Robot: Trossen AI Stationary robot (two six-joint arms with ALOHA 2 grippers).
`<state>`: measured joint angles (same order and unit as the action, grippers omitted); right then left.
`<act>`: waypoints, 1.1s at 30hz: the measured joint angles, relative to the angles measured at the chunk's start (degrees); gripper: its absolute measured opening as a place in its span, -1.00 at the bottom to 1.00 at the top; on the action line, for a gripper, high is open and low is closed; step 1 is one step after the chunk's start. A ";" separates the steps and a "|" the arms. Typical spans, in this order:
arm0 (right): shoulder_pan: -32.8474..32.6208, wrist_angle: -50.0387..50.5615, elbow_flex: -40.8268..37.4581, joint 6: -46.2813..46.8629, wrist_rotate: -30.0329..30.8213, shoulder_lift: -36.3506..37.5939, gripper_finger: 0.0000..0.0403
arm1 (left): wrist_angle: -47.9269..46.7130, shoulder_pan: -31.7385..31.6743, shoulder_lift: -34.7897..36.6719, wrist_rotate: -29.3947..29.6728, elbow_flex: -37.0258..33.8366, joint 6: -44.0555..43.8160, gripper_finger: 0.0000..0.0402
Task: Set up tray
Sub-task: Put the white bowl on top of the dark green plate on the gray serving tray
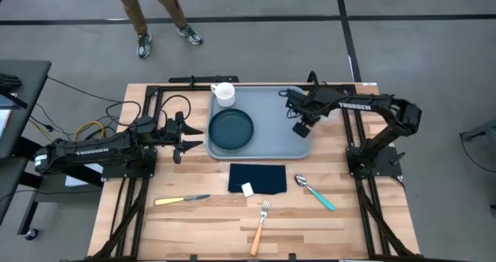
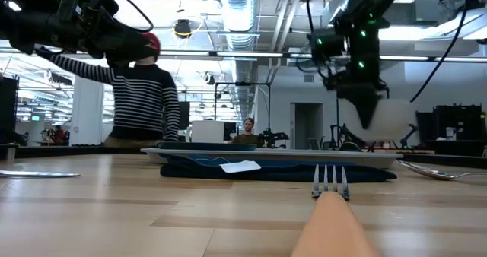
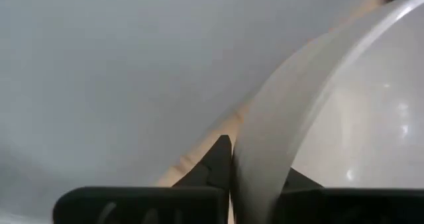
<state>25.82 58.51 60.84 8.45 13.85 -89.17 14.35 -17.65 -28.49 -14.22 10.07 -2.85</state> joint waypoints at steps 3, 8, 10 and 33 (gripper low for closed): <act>-2.39 -0.01 4.55 -1.31 -0.12 -0.51 -0.92 | 0.04 0.00 0.00 0.00 0.00 0.00 -0.17; -8.32 1.65 15.45 -4.29 -0.59 -6.39 -0.96 | 0.07 -0.02 0.00 0.00 0.00 0.00 -0.17; -10.93 2.25 21.01 -6.84 -0.57 -10.11 -0.93 | 0.10 -0.02 0.00 0.02 0.00 0.00 -0.17; -22.83 6.20 60.99 -32.70 -0.06 -43.32 -0.93 | -1.38 0.02 0.02 2.62 0.04 -1.03 -0.17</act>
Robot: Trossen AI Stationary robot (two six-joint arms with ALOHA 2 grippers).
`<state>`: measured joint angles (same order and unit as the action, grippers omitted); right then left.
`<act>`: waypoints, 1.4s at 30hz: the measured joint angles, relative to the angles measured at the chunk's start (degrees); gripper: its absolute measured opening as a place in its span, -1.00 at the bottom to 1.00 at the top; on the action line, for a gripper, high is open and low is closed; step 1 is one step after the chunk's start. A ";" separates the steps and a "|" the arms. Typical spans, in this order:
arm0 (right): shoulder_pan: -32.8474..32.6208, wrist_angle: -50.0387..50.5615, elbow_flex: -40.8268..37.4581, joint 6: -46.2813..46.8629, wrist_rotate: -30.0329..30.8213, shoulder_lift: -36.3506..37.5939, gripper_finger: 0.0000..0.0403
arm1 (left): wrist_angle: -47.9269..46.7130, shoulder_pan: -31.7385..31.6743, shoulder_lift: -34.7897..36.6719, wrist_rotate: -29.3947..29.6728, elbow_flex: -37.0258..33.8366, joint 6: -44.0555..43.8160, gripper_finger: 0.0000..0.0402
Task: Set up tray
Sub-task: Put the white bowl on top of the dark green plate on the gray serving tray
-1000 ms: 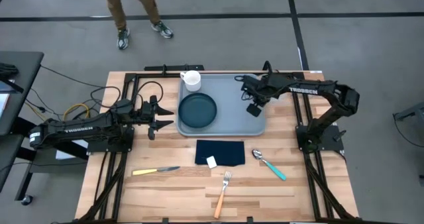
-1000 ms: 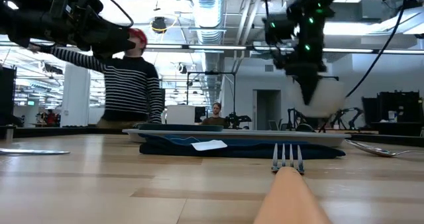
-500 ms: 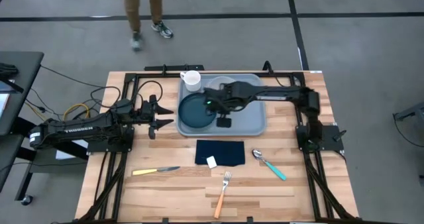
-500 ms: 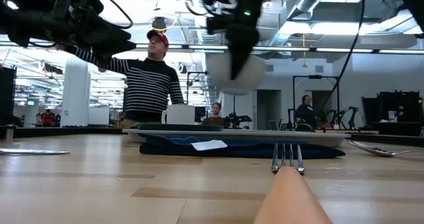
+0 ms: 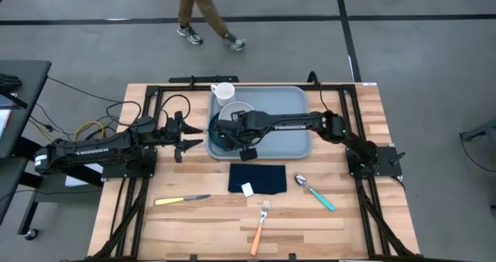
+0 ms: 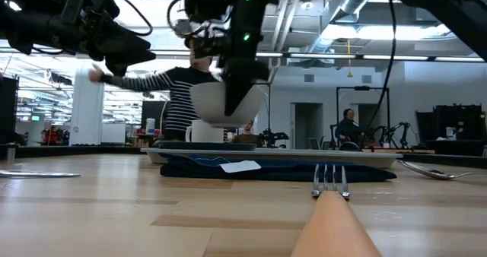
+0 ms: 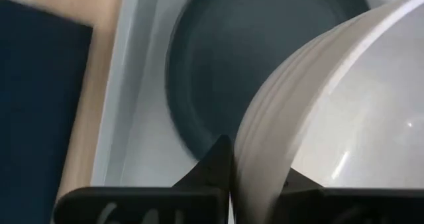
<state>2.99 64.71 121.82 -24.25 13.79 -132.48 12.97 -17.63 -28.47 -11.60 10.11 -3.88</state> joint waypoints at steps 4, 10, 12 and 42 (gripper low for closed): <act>0.03 -2.40 2.09 -0.28 1.72 -3.08 -0.92 | -0.24 0.00 -0.01 0.00 0.00 -0.24 -0.17; 0.66 -2.79 3.30 -0.25 1.13 -4.79 -0.97 | -0.38 0.02 -0.02 -0.08 0.00 -0.38 -0.17; 0.81 -4.47 3.34 -0.24 1.12 -4.79 -0.94 | -0.56 0.02 -0.02 -0.08 0.00 -0.39 -0.17; 1.54 -5.66 3.27 2.82 -3.36 -7.43 -0.84 | -0.82 0.02 -0.02 -1.22 0.00 -1.27 -0.17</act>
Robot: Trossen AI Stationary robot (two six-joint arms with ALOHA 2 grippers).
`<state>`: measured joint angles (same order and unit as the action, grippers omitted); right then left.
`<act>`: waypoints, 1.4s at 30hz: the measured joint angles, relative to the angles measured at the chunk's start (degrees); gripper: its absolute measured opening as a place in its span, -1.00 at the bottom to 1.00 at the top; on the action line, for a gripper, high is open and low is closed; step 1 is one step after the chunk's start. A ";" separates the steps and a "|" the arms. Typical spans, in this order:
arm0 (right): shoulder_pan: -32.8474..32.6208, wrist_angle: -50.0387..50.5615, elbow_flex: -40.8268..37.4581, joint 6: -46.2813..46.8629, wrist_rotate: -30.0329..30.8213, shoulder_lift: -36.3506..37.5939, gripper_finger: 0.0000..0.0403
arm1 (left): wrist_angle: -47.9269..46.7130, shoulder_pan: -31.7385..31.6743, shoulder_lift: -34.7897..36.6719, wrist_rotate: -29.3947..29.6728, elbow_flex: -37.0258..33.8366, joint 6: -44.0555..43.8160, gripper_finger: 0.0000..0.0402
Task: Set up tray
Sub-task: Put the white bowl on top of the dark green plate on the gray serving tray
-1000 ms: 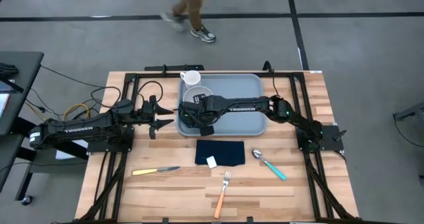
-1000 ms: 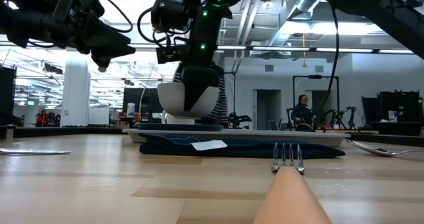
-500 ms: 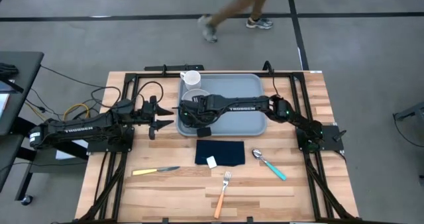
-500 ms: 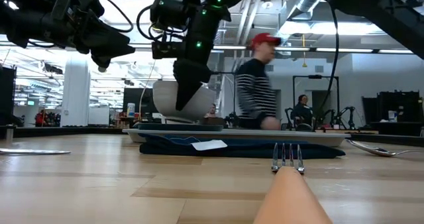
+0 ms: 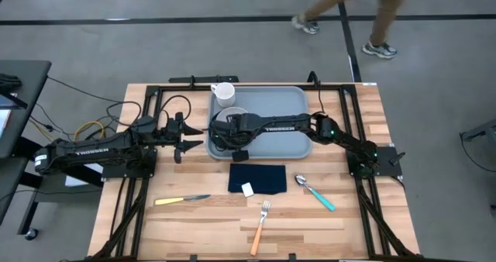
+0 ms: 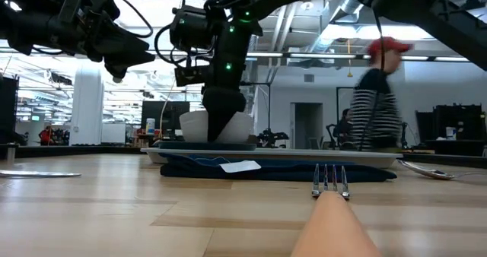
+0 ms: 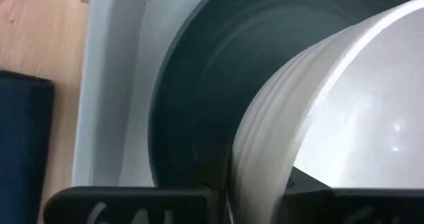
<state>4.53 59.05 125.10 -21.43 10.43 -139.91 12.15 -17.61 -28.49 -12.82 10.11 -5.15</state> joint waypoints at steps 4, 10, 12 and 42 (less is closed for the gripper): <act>0.00 0.46 0.02 -0.04 0.18 0.02 -0.85 | -0.25 0.00 0.00 0.02 0.00 0.00 -0.17; 0.00 -0.53 0.00 -0.04 0.16 0.02 -0.91 | -0.25 0.00 0.00 0.04 0.00 0.02 -0.17; 0.00 -0.63 0.02 -0.04 0.16 0.02 -0.92 | -0.27 0.00 0.00 0.04 0.00 0.02 -0.17; -1.07 -2.31 0.02 -1.21 3.71 0.00 -0.47 | -0.27 0.00 0.00 0.09 0.00 0.07 -0.17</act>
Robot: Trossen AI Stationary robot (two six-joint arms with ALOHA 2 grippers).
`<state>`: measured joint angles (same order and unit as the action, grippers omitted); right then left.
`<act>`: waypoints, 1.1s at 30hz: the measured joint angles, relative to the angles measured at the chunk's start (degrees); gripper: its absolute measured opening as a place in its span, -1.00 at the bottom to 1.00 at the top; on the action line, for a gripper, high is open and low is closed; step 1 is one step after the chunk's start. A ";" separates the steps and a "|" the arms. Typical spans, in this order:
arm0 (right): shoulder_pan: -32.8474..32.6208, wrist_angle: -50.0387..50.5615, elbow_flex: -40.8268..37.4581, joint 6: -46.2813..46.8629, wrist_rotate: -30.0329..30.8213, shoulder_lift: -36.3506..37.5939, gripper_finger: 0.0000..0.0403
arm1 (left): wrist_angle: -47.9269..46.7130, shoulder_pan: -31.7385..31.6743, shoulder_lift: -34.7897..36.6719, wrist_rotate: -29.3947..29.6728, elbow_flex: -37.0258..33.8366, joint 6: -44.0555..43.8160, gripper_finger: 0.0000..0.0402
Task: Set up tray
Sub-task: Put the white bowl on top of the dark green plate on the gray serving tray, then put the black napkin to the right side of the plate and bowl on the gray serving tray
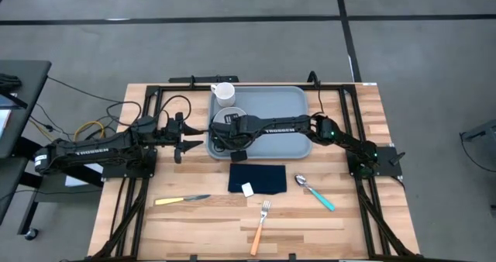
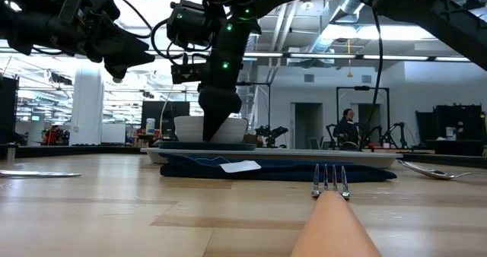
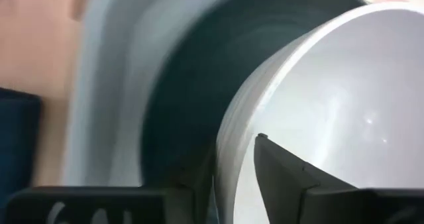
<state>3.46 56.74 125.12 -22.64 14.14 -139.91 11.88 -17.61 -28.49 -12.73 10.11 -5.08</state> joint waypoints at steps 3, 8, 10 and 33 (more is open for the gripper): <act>-0.22 0.43 0.00 -0.39 3.30 0.23 -0.40 | -0.02 0.00 0.00 0.00 0.00 0.00 -0.17; -0.87 3.56 2.32 -1.39 3.96 0.37 -0.29 | -0.07 0.00 0.00 0.02 0.00 0.00 -0.17; -1.20 3.62 2.83 -1.66 3.72 0.44 -0.25 | -0.09 0.00 0.00 0.00 0.00 0.00 -0.17; -5.68 33.20 8.45 17.61 -2.96 4.15 -0.27 | -3.49 0.00 0.00 0.02 -0.02 0.02 -0.17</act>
<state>-2.22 89.94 133.57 -5.03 11.19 -135.76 8.39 -17.61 -28.49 -12.71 10.09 -5.06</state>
